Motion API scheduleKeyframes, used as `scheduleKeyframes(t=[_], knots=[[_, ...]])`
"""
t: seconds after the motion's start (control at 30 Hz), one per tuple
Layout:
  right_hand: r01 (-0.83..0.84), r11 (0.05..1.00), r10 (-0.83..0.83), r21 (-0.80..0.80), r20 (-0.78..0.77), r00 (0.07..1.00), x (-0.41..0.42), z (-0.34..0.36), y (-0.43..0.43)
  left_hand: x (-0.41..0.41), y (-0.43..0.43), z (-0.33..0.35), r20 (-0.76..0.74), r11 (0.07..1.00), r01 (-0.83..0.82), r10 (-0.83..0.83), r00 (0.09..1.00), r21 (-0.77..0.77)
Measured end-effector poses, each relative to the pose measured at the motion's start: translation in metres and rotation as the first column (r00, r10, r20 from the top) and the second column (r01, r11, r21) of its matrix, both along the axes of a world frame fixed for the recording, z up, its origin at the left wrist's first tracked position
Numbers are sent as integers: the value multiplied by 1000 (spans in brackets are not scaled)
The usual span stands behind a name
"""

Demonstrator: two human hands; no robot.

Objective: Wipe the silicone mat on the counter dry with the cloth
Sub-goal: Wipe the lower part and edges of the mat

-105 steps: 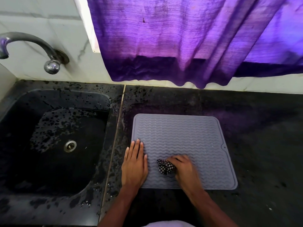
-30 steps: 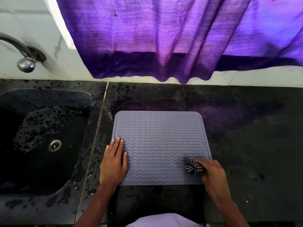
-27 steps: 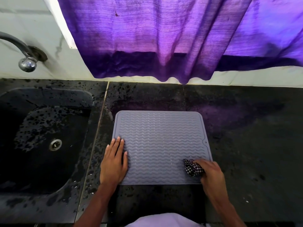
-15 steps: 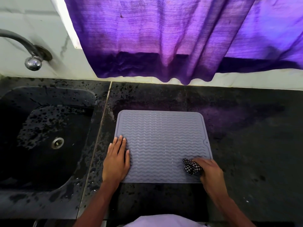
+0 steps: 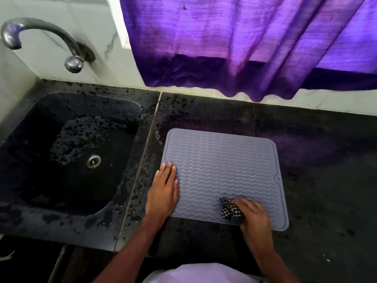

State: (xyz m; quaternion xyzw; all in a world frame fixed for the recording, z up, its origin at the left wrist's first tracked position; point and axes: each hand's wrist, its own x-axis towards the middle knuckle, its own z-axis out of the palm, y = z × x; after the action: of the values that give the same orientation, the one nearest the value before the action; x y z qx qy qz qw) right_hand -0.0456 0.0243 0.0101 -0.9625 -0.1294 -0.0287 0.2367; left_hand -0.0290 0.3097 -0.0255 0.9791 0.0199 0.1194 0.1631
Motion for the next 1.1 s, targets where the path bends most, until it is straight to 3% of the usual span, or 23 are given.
scheduleKeyframes(t=[0.2, 0.4, 0.57, 0.7, 0.9, 1.0, 1.1], knots=[[-21, 1000, 21, 14, -63, 998, 11, 7, 1, 1, -3, 3, -12, 999, 2, -1, 1000, 44], [-101, 992, 107, 72, -87, 990, 14, 13, 27, 2, 4, -4, -31, 987, -23, 18, 999, -161], [-99, 995, 99, 19, 8, 995, 3, 3, 38, 2, -1, -4, -35, 996, -19, 16, 999, -90], [-93, 996, 93, -4, -5, 996, 5, 5, 42, 3, -2, -5, -31, 995, -21, 19, 999, -97], [-157, 986, 161, 52, -90, 983, 8, 15, 61, 4, 10, -6, -14, 964, 13, -17, 1000, -264], [-234, 972, 235, 18, -93, 968, -1, 11, 80, 6, 17, -8, 5, 968, 49, -49, 999, -244], [-198, 979, 202, 54, -86, 976, -2, 7, 88, 5, 12, -8, 23, 977, 36, -32, 999, -209]])
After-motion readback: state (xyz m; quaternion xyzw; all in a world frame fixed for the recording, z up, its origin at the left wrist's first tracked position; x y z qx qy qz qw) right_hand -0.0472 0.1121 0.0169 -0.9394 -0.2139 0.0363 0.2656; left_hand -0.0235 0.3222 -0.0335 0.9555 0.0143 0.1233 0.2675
